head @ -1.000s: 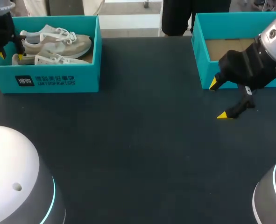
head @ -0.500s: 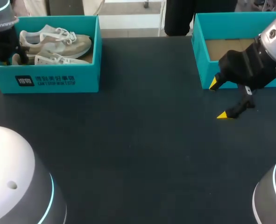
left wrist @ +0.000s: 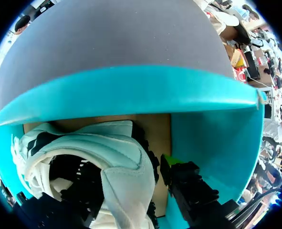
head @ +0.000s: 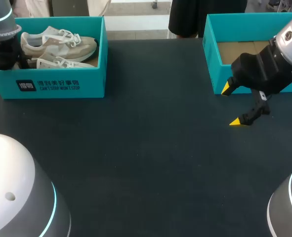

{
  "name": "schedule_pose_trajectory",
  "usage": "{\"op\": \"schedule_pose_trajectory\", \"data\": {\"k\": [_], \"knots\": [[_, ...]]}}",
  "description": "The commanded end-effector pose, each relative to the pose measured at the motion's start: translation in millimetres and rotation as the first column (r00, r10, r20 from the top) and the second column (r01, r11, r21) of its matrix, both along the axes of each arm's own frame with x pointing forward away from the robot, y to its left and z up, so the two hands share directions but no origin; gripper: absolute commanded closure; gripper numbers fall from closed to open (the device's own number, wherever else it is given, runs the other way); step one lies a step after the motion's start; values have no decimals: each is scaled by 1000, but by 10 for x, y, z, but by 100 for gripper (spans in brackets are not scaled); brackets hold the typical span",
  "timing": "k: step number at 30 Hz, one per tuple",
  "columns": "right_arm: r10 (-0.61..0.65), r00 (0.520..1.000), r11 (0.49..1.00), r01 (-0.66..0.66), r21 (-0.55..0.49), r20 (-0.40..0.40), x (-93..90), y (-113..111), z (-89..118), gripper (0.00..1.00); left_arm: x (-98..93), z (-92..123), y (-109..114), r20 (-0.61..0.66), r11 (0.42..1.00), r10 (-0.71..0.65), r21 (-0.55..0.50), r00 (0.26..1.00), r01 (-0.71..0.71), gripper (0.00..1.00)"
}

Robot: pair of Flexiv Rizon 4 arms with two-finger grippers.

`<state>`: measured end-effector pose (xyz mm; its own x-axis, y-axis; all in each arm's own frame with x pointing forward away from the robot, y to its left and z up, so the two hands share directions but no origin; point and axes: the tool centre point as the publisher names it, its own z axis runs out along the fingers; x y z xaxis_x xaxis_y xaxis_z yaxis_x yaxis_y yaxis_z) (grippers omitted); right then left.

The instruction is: Take the shoe out of the shoebox, open the shoe tongue, remove and reinsert the insole, then place the shoe into the shoebox

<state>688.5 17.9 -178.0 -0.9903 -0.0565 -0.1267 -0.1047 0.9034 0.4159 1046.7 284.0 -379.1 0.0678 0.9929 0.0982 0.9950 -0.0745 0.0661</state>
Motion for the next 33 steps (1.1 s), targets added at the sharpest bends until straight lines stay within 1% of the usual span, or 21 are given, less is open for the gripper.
{"op": "schedule_pose_trajectory", "data": {"k": [1, 2, 4, 5, 6, 8, 13, 16, 17, 18, 20, 21, 23, 28, 30, 32, 33], "knots": [[0, 1000, 1000, 0, -3, -4, 24, 17, -10, 0, 62, -52, -3, -6, 1000, -2, 16, 1000, 3, 53], [0, 1000, 1000, 0, -3, -4, 24, 17, -10, 0, 61, -53, 0, -6, 1000, -3, 17, 1000, 3, 58], [0, 1000, 1000, 0, -3, -4, 24, 17, -10, 0, 59, -48, 11, -8, 1000, -3, 21, 1000, 3, 64], [0, 1000, 1000, 0, -3, -4, 24, 17, -10, 0, 55, -43, 19, -7, 1000, -3, 22, 1000, 4, 70], [0, 1000, 1000, 0, -3, -4, 24, 17, -10, 0, 51, -32, 26, -6, 1000, -4, 23, 1000, 4, 73], [0, 1000, 1000, 0, -3, -4, 24, 17, -10, 0, 38, 10, 45, -2, 1000, -7, 28, 1000, 7, 100], [0, 1000, 1000, 0, -3, -4, 24, 17, -10, 0, 2, 195, 94, 11, 998, -29, 50, 1000, 28, 100], [0, 1000, 1000, 0, -3, -4, 24, 17, -10, 0, -19, 344, 122, -8, 996, -43, 77, 999, 43, 100], [0, 1000, 1000, 0, -3, -4, 24, 17, -10, 0, -20, 405, 130, -47, 995, -43, 90, 998, 47, 100], [0, 1000, 1000, 0, -3, -4, 24, 17, -10, 0, -24, 463, 140, -42, 994, -43, 96, 998, 47, 100], [0, 1000, 1000, 0, -3, -4, 24, 17, -10, 0, -22, 590, 157, -59, 993, -34, 113, 998, 41, 100], [0, 1000, 1000, 0, -3, -4, 24, 17, -10, 0, -18, 664, 171, -46, 994, -20, 106, 999, 25, 100], [0, 1000, 1000, 0, -3, -4, 24, 17, -10, 0, -5, 812, 194, -60, 994, -10, 110, 998, 16, 100], [0, 1000, 1000, 0, -3, -4, 24, 17, -10, 0, 47, 1148, 253, -22, 993, 40, 112, 999, -38, 100], [0, 1000, 1000, 0, -3, -4, 24, 17, -10, 0, 63, 1289, 284, -38, 992, 60, 112, 997, -56, 100], [0, 1000, 1000, 0, -3, -4, 24, 17, -10, 0, 68, 1441, 315, -97, 993, 88, 88, 991, -80, 100], [0, 1000, 1000, 0, -3, -4, 24, 17, -10, 0, 67, 1511, 329, -126, 992, 90, 97, 988, -78, 100]]}}
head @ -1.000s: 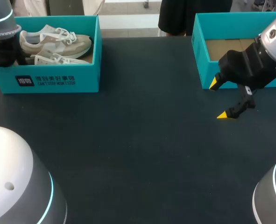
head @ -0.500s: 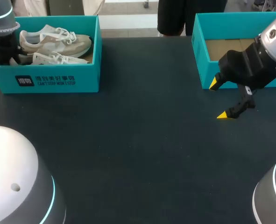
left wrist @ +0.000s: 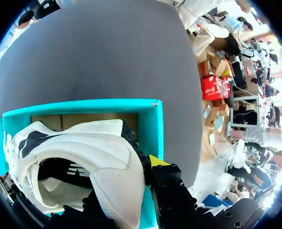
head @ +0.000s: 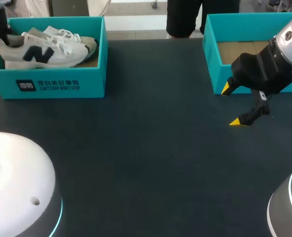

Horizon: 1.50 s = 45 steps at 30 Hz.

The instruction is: Take the shoe out of the shoebox, open the shoe tongue, remove and reinsert the insole, then place the shoe into the shoebox

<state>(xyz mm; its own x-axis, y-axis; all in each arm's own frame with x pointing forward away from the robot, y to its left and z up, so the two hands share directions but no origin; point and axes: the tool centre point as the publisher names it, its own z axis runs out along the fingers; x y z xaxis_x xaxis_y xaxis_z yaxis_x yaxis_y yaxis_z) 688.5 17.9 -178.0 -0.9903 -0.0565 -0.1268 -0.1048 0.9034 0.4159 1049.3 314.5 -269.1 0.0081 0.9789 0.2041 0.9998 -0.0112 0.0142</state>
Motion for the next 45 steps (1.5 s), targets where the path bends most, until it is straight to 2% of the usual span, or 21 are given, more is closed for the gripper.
{"op": "schedule_pose_trajectory", "data": {"k": [1, 7, 12, 30, 33, 38, 45], "knots": [[0, 1000, 1000, 0, -3, -4, 24, 17, -10, 0, 31, 484, 41, -99, 999, 21, -29, 995, -24, 100], [0, 1000, 1000, 0, -3, -4, 24, 17, -10, 0, -9, 776, 119, -43, 998, 51, -33, 998, -52, 100], [0, 1000, 1000, 0, -3, -4, 24, 17, -10, 0, -50, 913, 172, -31, 997, 64, -40, 997, -66, 100], [0, 1000, 1000, 0, -3, -4, 24, 17, -10, 0, -50, 913, 172, -31, 997, 64, -40, 997, -66, 100], [0, 1000, 1000, 0, -3, -4, 24, 17, -10, 0, -278, 903, 90, -24, 995, 84, -57, 996, -85, 100], [0, 1000, 1000, 0, -3, -4, 24, 17, -10, 0, -541, 877, -55, -49, 989, 133, -63, 990, -136, 100], [0, 1000, 1000, 0, -3, -4, 24, 17, -10, 0, -1025, 884, -392, -35, 983, 176, -46, 984, -178, 100]]}}
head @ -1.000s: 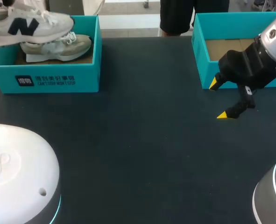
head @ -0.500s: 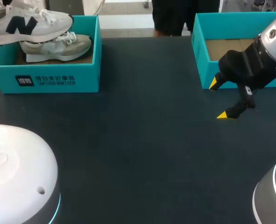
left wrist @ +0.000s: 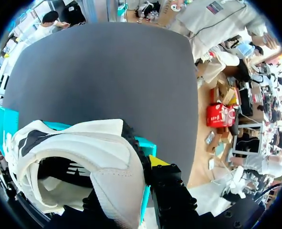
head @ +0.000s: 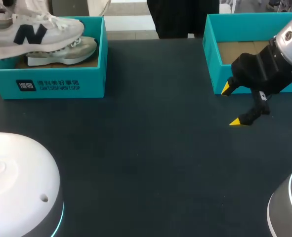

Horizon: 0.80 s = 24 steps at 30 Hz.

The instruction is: Take the shoe out of the shoebox, open the shoe tongue, remove and reinsert the insole, then place the shoe into the shoebox

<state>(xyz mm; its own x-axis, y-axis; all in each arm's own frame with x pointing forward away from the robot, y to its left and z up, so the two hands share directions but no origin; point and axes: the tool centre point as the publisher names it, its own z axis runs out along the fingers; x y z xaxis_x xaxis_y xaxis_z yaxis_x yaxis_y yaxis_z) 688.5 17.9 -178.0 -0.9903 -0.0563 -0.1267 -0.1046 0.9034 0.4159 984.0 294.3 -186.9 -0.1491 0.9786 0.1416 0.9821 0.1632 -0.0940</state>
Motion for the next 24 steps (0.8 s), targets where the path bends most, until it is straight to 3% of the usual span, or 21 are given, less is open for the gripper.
{"op": "schedule_pose_trajectory", "data": {"k": [1, 10, 24], "knots": [[1, 1000, 1000, -1, -3, -4, 24, 17, -10, 0, -432, 79, -236, 75, 1000, 11, 21, 997, -12, 100], [1, 1000, 1000, -1, -3, -4, 24, 17, -10, 0, -971, 158, -659, 73, 1000, -8, 6, 997, 8, 100], [1, 1000, 1000, -1, -3, -4, 24, 17, -10, 0, -1755, 10, -1411, 17, 990, -141, 17, 990, 141, 100]]}}
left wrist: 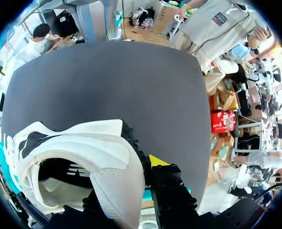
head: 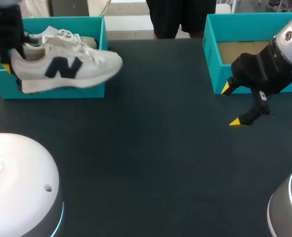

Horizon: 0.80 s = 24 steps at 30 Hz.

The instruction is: Take the shoe out of the shoebox, open the shoe tongue, remove and reinsert the insole, then place the shoe into the shoebox

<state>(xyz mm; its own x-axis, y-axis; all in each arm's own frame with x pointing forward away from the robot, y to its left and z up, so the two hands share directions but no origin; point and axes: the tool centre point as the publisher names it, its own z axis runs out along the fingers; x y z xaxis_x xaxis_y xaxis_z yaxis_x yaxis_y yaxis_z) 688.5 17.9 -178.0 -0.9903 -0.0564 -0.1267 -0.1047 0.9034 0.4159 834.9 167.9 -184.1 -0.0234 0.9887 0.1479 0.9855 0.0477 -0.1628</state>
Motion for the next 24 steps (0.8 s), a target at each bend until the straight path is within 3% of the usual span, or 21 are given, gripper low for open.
{"op": "schedule_pose_trajectory", "data": {"k": [1, 18, 24], "knots": [[0, 1000, 1000, -1, -3, -4, 24, 17, -10, 0, -314, -38, -209, 83, 999, -39, 16, 996, 38, 100], [0, 1000, 1000, -1, -3, -4, 24, 17, -10, 0, -1030, -410, -1144, 84, 996, -87, -18, 993, 89, 100], [0, 1000, 1000, -1, -3, -4, 24, 17, -10, 0, -1193, -564, -1475, 102, 994, -110, -14, 989, 112, 100]]}}
